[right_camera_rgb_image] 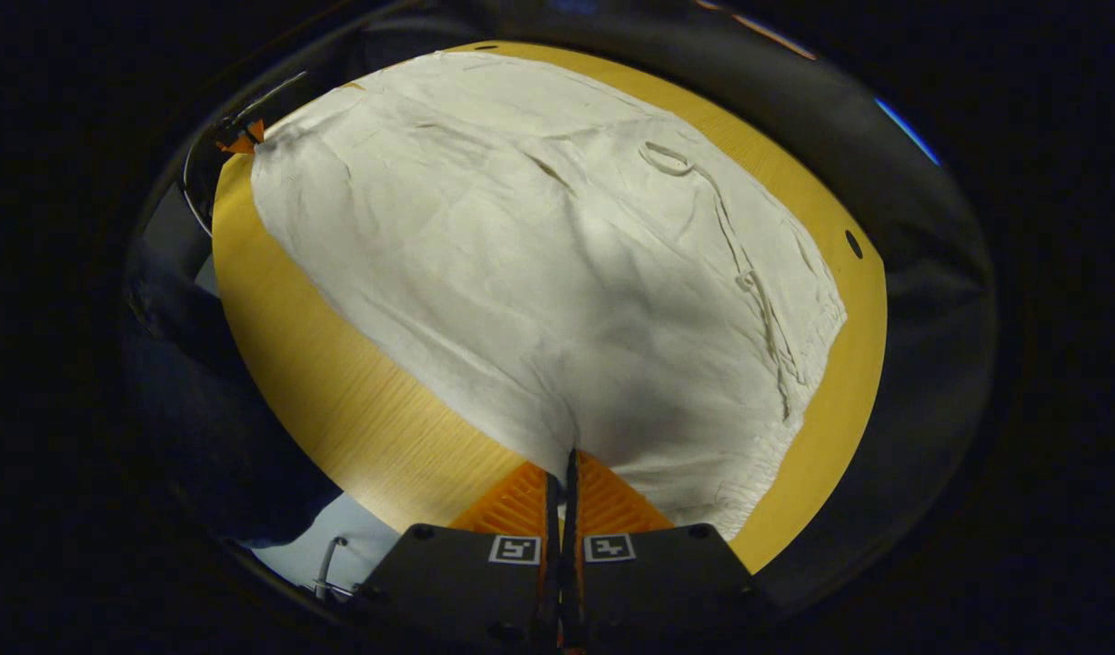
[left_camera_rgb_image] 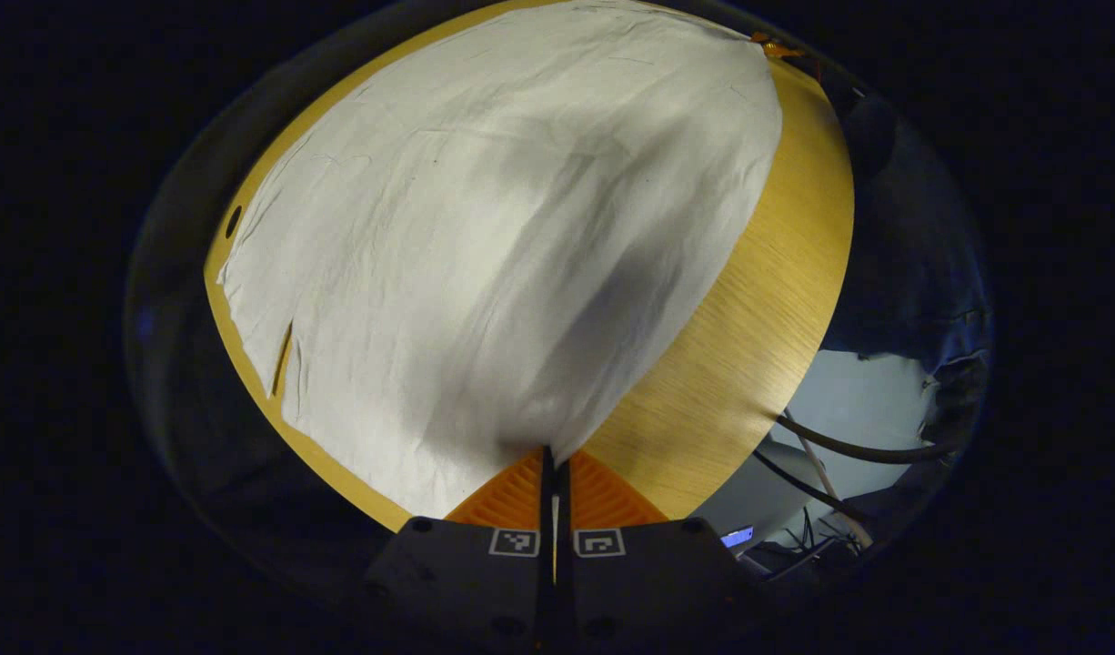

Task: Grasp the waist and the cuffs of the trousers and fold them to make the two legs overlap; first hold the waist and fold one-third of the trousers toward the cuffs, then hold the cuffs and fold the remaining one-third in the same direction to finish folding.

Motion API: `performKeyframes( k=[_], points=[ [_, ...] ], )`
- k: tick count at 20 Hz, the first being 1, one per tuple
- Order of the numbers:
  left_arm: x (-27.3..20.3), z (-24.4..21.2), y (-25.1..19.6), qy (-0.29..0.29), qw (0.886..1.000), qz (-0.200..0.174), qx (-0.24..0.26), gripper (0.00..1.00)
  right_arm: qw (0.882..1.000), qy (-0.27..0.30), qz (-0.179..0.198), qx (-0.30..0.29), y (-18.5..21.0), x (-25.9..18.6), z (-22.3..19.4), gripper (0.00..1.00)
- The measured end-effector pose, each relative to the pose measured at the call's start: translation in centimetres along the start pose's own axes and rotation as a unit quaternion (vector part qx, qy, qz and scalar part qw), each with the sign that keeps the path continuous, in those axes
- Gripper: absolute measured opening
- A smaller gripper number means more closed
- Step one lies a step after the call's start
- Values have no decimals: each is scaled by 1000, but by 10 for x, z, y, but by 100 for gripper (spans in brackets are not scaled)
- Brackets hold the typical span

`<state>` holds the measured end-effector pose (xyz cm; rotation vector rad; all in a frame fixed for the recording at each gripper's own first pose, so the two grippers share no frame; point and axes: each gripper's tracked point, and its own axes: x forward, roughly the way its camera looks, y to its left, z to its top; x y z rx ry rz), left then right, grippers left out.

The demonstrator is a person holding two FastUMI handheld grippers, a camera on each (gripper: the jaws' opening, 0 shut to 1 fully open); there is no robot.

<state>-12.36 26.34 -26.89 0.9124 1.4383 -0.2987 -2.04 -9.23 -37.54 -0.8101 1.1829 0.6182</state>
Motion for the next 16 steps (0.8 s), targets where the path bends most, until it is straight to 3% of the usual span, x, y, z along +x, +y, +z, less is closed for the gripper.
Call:
performKeyframes(
  k=[2, 4, 8, 12, 16],
  points=[
    [-9, 5, 11, -5, 1000, 10, 4, 0, 1000, -18, -6, 16, -6, -11, 7, 7],
    [-20, 10, 31, -10, 1000, 28, 7, 0, 999, -34, -16, 40, -14, -21, 18, 0],
    [-52, 39, 100, -18, 995, 97, 25, 0, 988, -93, -42, 112, -36, -41, 56, 3],
    [-77, 95, 177, -39, 984, 170, 31, 0, 973, -151, -77, 158, -68, -56, 95, 3],
    [-72, 167, 248, -96, 969, 227, -8, 0, 946, -200, -104, 232, -109, -63, 128, 3]
  ],
)
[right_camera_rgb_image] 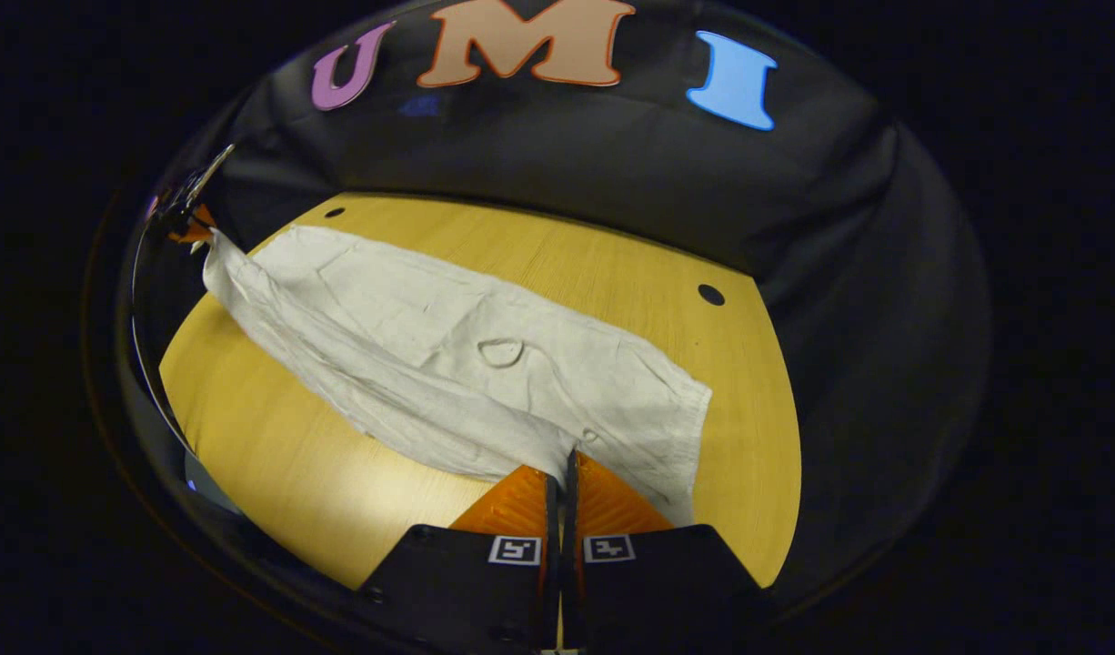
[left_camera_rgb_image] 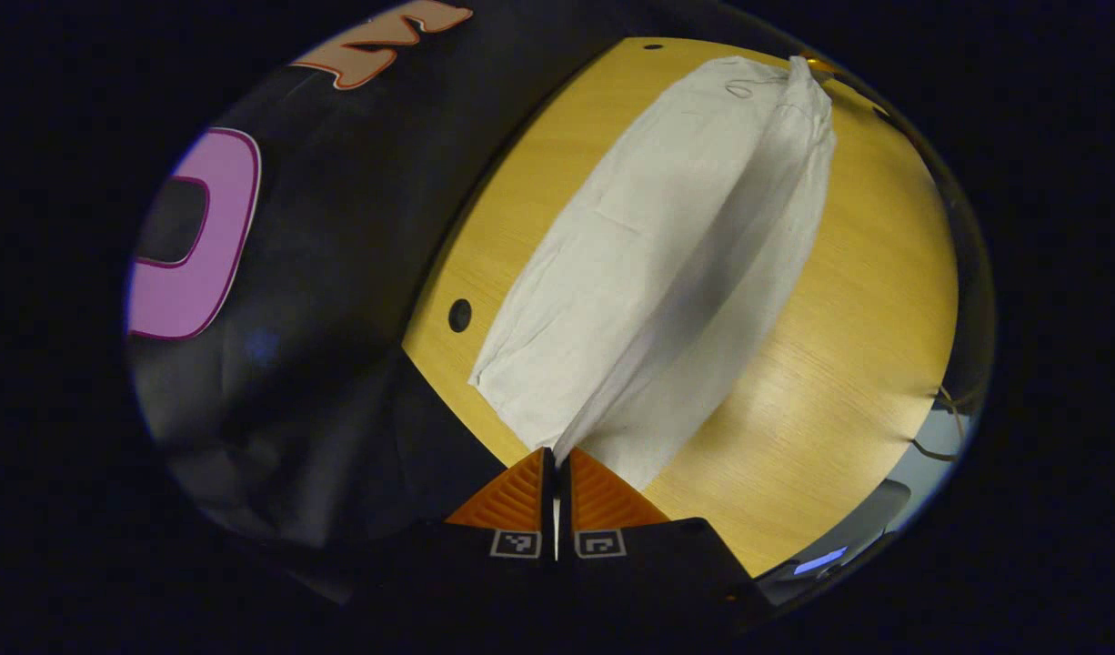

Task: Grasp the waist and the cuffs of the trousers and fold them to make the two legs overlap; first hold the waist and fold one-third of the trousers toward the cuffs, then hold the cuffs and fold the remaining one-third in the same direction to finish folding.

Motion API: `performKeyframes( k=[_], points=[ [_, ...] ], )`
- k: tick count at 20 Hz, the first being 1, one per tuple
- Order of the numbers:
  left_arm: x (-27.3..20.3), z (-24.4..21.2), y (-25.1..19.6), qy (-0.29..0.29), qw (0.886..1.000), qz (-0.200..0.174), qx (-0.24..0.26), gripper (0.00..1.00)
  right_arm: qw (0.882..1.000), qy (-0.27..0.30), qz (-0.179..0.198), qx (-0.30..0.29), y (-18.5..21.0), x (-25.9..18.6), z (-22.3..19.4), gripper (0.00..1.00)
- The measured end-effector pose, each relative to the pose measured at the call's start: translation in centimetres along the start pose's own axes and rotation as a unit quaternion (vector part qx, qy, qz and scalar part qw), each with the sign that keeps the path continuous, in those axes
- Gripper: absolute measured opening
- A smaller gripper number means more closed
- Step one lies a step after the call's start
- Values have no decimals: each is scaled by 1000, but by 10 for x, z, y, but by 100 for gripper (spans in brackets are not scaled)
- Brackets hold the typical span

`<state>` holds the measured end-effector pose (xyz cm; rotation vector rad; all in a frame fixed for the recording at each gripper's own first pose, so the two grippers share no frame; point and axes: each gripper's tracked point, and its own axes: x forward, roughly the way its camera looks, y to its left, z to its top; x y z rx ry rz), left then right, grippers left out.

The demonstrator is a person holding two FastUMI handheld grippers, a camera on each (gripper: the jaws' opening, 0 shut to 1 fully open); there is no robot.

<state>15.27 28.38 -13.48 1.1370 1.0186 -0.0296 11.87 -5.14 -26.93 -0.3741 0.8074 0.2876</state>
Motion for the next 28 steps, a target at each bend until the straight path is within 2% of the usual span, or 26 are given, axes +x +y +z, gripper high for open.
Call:
performKeyframes(
  k=[5, 6, 7, 8, 11, 14, 16, 17, 18, 19, 20, 21, 22, 24, 26, 28],
  points=[
    [106, 78, 49, -41, 994, 59, -83, 0, 998, -44, -19, 41, -15, 36, 54, 3],
    [71, 21, 46, -44, 992, 68, -96, 0, 998, -51, -22, 42, -16, 46, 62, 3],
    [129, 76, 65, -45, 990, 78, -107, 0, 997, -63, -25, 41, -17, 58, 71, 3],
    [148, 85, 53, -46, 988, 87, -118, 0, 997, -65, -27, 41, -18, 72, 75, 3],
    [201, 95, 57, -46, 982, 103, -149, 0, 997, -49, -27, 50, -19, 123, 70, 3],
    [225, 100, 50, -59, 975, 115, -179, 0, 998, -36, -22, 44, -15, 161, 60, 5],
    [237, 105, 46, -69, 971, 122, -195, 0, 998, -34, -26, 39, -17, 172, 55, 10],
    [241, 107, 46, -75, 968, 127, -203, 0, 998, -36, -26, 41, -19, 176, 55, 7],
    [246, 109, 41, -78, 966, 125, -214, 0, 998, -34, -26, 46, -20, 182, 55, 18],
    [251, 112, 34, -84, 962, 114, -231, 0, 997, -40, -12, 63, -18, 186, 56, 45],
    [248, 114, 28, -91, 958, 107, -251, 34, 996, -48, -3, 81, -14, 189, 60, 71],
    [243, 118, 31, -100, 950, 122, -268, 67, 994, -58, 4, 97, -13, 181, 65, 98],
    [233, 121, 35, -112, 941, 144, -285, 100, 991, -69, 5, 110, -17, 175, 72, 98],
    [217, 137, 38, -154, 919, 159, -326, 96, 987, -85, 1, 134, -25, 161, 79, 95],
    [210, 146, 42, -191, 898, 158, -364, 96, 981, -99, -8, 165, -40, 141, 83, 97],
    [203, 149, 45, -216, 879, 151, -397, 96, 971, -112, -18, 213, -56, 120, 80, 94]
  ],
)
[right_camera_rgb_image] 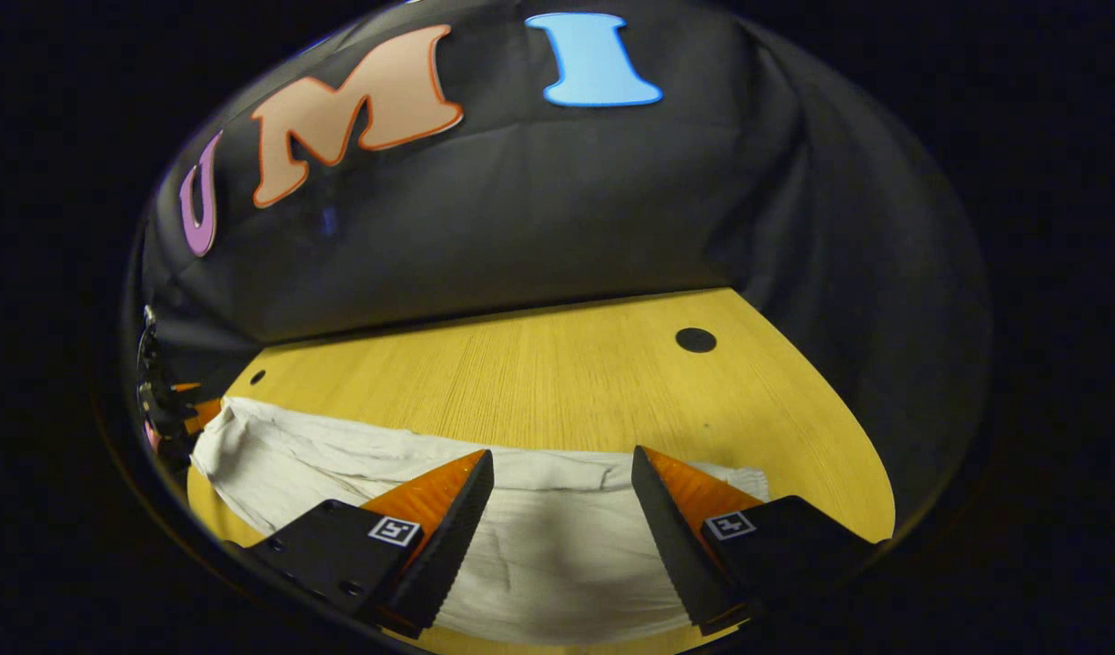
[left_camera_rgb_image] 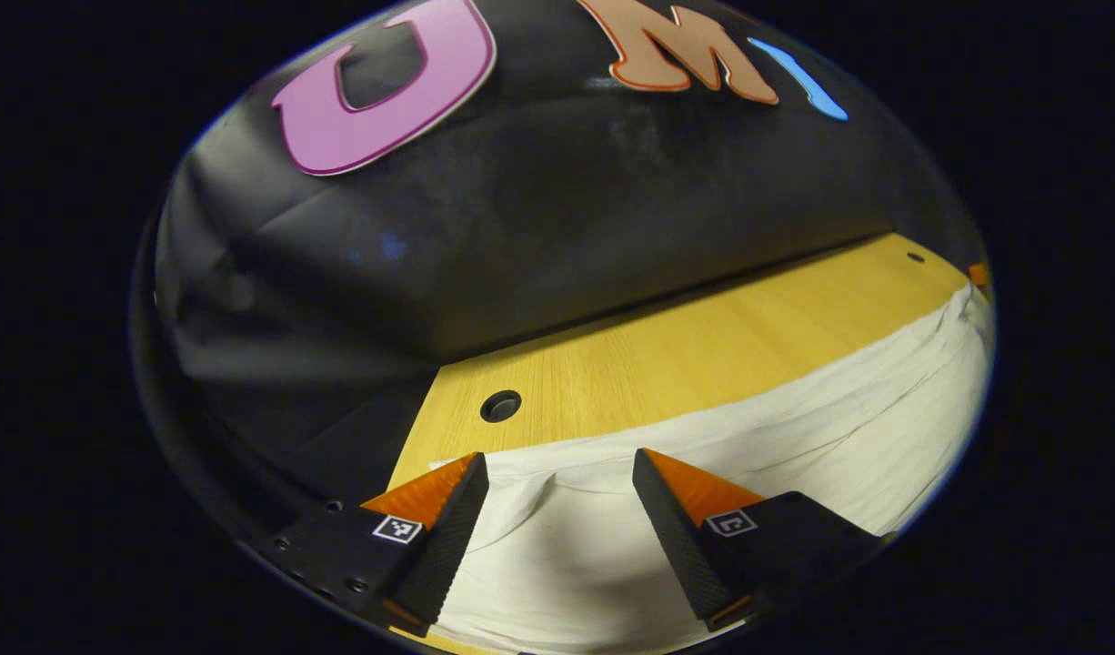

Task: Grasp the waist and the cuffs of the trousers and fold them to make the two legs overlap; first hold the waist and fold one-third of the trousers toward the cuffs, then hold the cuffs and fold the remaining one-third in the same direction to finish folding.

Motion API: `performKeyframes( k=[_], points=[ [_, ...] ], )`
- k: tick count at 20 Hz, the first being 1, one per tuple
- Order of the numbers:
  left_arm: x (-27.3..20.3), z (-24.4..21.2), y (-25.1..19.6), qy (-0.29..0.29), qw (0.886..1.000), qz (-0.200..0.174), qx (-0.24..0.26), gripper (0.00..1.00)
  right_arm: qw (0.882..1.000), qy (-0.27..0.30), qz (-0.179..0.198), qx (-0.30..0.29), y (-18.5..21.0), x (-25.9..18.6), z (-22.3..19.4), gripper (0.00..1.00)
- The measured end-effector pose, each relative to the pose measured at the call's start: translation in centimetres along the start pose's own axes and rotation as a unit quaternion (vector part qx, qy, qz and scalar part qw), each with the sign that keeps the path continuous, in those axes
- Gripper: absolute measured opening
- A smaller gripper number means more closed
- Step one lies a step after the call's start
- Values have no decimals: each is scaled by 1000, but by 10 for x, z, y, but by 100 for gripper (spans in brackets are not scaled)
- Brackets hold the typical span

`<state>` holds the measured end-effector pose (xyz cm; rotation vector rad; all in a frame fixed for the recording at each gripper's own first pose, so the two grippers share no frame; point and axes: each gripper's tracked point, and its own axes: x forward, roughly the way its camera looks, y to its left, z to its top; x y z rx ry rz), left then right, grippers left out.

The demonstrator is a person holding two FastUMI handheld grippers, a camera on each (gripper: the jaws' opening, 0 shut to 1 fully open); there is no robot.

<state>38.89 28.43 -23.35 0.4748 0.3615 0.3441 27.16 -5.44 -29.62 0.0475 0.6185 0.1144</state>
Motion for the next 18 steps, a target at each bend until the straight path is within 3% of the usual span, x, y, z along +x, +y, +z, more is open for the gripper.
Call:
performKeyframes(
  k=[1, 4, 5, 6, 8, 9, 15, 16, 17, 18],
  points=[
    [0, 0, 2, -8, 1000, -3, -20, 96, 1000, -1, -6, 22, -11, -9, -2, 97],
    [3, 1, 2, -17, 998, -11, -65, 97, 997, -2, -41, 63, -47, -40, -16, 93],
    [4, 1, 4, -15, 997, -8, -71, 96, 996, 0, -50, 75, -58, -50, -24, 97],
    [5, 0, 6, -13, 997, -4, -70, 97, 994, 5, -59, 89, -68, -59, -30, 92],
    [4, 4, 4, -12, 998, 6, -65, 97, 990, 11, -73, 118, -84, -72, -47, 96],
    [6, 6, 3, -17, 998, 8, -66, 97, 988, 13, -81, 130, -91, -75, -56, 92],
    [12, 9, 9, -31, 993, 31, -105, 97, 978, 33, -118, 171, -122, -75, -94, 92],
    [12, 9, 11, -29, 993, 38, -106, 97, 976, 38, -122, 174, -127, -69, -100, 97],
    [14, 10, 13, -29, 993, 46, -105, 97, 975, 42, -124, 179, -130, -65, -103, 92],
    [14, 12, 12, -29, 993, 53, -104, 97, 974, 46, -124, 185, -130, -60, -107, 97]
  ],
)
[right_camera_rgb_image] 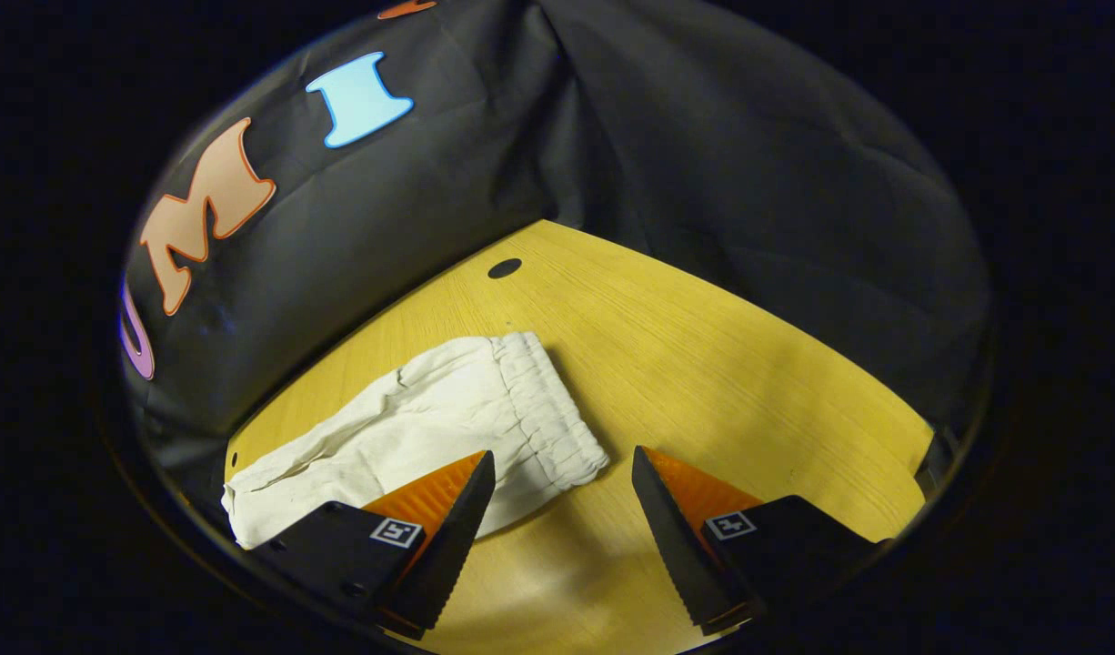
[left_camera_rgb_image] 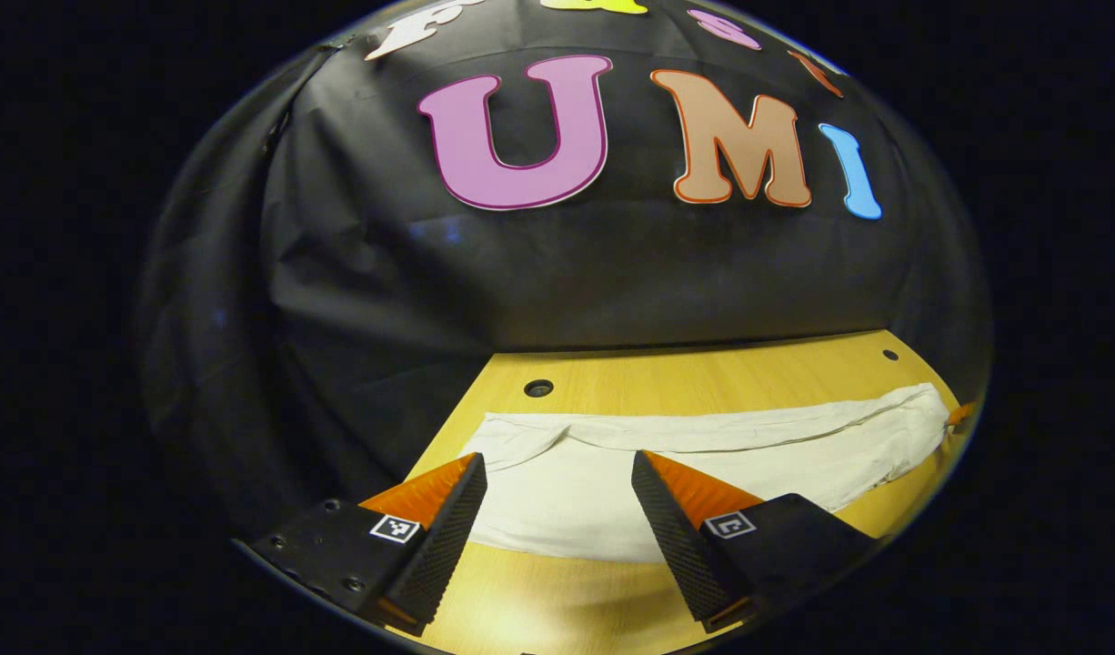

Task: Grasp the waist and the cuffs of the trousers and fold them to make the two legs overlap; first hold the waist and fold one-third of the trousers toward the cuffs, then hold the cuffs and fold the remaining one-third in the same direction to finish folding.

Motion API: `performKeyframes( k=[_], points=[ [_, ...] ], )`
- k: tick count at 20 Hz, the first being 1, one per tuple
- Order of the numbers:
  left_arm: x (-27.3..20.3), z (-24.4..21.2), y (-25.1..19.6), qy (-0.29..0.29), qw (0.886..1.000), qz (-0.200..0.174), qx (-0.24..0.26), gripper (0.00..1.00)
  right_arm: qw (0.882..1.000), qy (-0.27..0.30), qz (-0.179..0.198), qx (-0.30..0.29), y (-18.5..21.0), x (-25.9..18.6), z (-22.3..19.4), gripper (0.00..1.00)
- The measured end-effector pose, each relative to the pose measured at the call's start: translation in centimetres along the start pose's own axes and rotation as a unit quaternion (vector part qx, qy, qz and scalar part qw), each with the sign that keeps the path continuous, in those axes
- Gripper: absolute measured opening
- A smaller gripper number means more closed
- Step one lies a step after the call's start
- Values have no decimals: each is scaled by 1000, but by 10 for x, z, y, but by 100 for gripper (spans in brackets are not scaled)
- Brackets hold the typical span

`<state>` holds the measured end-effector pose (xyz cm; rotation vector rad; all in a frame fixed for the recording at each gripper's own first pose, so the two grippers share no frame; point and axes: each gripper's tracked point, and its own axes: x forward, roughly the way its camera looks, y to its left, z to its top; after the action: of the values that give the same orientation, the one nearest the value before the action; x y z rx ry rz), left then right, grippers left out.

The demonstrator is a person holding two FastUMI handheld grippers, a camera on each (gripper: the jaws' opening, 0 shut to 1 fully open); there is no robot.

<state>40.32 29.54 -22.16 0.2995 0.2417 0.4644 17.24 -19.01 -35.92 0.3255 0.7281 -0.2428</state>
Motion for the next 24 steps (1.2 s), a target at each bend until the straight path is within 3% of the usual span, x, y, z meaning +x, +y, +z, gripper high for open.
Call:
performKeyframes(
  k=[2, 3, 5, 6, 7, 9, 10, 12, 13, 14, 15, 20, 24],
  points=[
    [-1, 9, -4, 1, 1000, 10, -3, 97, 1000, 6, 1, 10, -2, 7, -5, 97],
    [-4, 10, -3, 4, 1000, 14, -5, 97, 1000, 7, 1, 14, -2, 9, -6, 92],
    [-5, 12, -1, 5, 1000, 26, -7, 97, 1000, 1, 9, 18, 1, 12, -4, 97],
    [-6, 15, -1, 2, 1000, 29, -9, 97, 1000, 2, 12, 18, 2, 13, -3, 87],
    [-5, 17, -2, -1, 999, 31, -10, 97, 1000, 0, 16, 17, 4, 14, -4, 93],
    [-3, 20, -3, -3, 999, 32, -11, 97, 1000, 4, 17, 11, 7, 18, -6, 72],
    [-3, 22, -4, -4, 999, 33, -11, 97, 1000, -5, 13, 7, 4, 21, -4, 67],
    [-2, 22, -7, -3, 999, 32, -14, 97, 1000, -7, 7, 4, 2, 19, -5, 71],
    [-1, 24, -9, -4, 999, 30, -16, 97, 1000, -4, 8, 6, 3, 22, -6, 60],
    [0, 26, -13, -6, 999, 28, -18, 97, 1000, 0, 9, 12, 4, 23, -5, 57],
    [1, 28, -16, -6, 999, 28, -19, 97, 1000, 2, 10, 16, 6, 26, -5, 43],
    [-18, 24, -29, -7, 999, 28, -15, 97, 1000, -8, 9, 15, 7, 24, 1, 15],
    [-25, 24, -29, -7, 999, 33, -19, 97, 999, -20, 32, 15, 9, 18, 10, 11]
  ],
)
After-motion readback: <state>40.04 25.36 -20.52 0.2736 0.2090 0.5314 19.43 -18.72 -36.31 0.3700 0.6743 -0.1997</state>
